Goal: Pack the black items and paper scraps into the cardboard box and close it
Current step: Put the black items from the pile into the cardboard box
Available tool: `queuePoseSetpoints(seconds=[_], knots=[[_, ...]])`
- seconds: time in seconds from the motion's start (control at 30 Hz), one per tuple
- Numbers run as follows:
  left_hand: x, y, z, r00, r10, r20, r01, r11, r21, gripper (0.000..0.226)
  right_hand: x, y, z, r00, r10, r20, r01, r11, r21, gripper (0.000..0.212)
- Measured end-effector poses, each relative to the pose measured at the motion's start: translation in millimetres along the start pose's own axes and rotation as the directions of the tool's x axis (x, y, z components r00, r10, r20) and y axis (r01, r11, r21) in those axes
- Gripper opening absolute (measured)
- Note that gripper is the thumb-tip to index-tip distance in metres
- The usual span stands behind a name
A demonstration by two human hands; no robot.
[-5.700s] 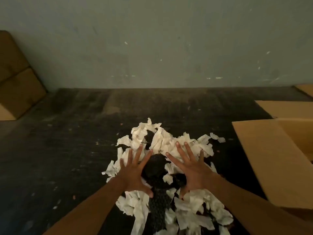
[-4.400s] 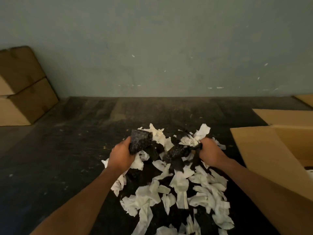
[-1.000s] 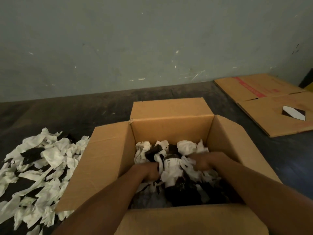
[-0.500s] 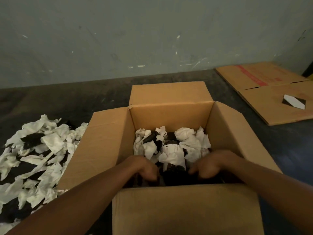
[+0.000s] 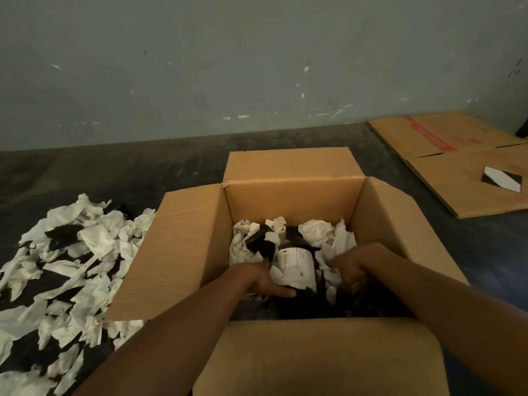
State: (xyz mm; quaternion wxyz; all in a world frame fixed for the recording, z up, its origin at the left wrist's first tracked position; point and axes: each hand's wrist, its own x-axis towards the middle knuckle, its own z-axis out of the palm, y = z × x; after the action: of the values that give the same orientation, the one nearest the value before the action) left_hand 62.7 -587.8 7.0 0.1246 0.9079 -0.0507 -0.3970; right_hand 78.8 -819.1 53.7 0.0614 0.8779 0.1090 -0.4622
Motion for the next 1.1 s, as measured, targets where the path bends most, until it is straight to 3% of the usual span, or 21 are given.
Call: queuePoseSetpoints(seconds=[0.07, 0.17, 0.27, 0.33, 0.4, 0.5, 0.6, 0.67, 0.8, 0.97, 1.1], knots=[[-2.6, -3.8, -7.1, 0.999, 0.032, -0.011, -0.032, 0.999, 0.031, 0.130, -0.2, 6.5, -6.8, 0.998, -0.015, -0.060, 0.022, 0.993, 0.113, 0.098], [-5.2, -10.1, -5.1, 0.998, 0.068, -0.010, -0.067, 0.995, 0.072, 0.117, 1.5, 10.1, -4.3, 0.991, -0.032, -0.130, 0.041, 0.997, 0.072, 0.099], [-8.5, -11.3, 8.1, 0.996, 0.092, -0.001, -0.090, 0.982, 0.165, 0.080, 5.5, 4.9, 17.7, 0.999, -0.003, -0.035, 0.000, 0.997, -0.081, 0.073], [-14.9, -6.5, 9.5, 0.996, 0.086, -0.002, -0.084, 0.977, 0.195, 0.074, 7.0, 2.0, 28.9, 0.999, 0.002, -0.043, -0.007, 0.992, -0.124, 0.061], [-20.6, -2.8, 3.3, 0.999, 0.041, -0.015, -0.037, 0.984, 0.174, 0.074, 1.8, 1.8, 24.3, 0.999, -0.012, -0.050, 0.010, 0.999, -0.047, 0.055], [-32.1, -1.5, -10.4, 0.997, -0.038, -0.062, 0.045, 0.992, 0.114, 0.058, -8.3, 4.1, 2.6, 0.983, -0.022, -0.184, 0.046, 0.991, 0.124, 0.055], [-47.9, -1.3, -28.5, 0.981, 0.008, -0.192, 0.001, 0.999, 0.043, 0.044, -22.4, 3.7, -17.4, 0.938, -0.002, -0.346, 0.065, 0.983, 0.170, 0.054], [-64.8, 0.2, -43.4, 0.926, 0.073, -0.371, -0.048, 0.996, 0.076, 0.044, -30.2, -1.0, -26.7, 0.887, 0.010, -0.463, 0.102, 0.971, 0.216, 0.056], [-103.9, -3.3, -67.4, 0.737, 0.128, -0.664, -0.105, 0.992, 0.075, 0.044, -54.0, -31.7, -40.8, 0.762, 0.054, -0.646, 0.132, 0.963, 0.236, 0.065], [-151.6, -29.2, -79.2, 0.592, 0.198, -0.781, -0.162, 0.979, 0.126, 0.049, -86.1, -91.0, -39.3, 0.658, 0.063, -0.750, 0.171, 0.958, 0.231, 0.064], [-189.1, -82.4, -68.9, 0.580, 0.175, -0.796, -0.138, 0.984, 0.115, 0.054, -102.3, -146.5, -32.5, 0.641, 0.060, -0.765, 0.199, 0.950, 0.241, 0.065]])
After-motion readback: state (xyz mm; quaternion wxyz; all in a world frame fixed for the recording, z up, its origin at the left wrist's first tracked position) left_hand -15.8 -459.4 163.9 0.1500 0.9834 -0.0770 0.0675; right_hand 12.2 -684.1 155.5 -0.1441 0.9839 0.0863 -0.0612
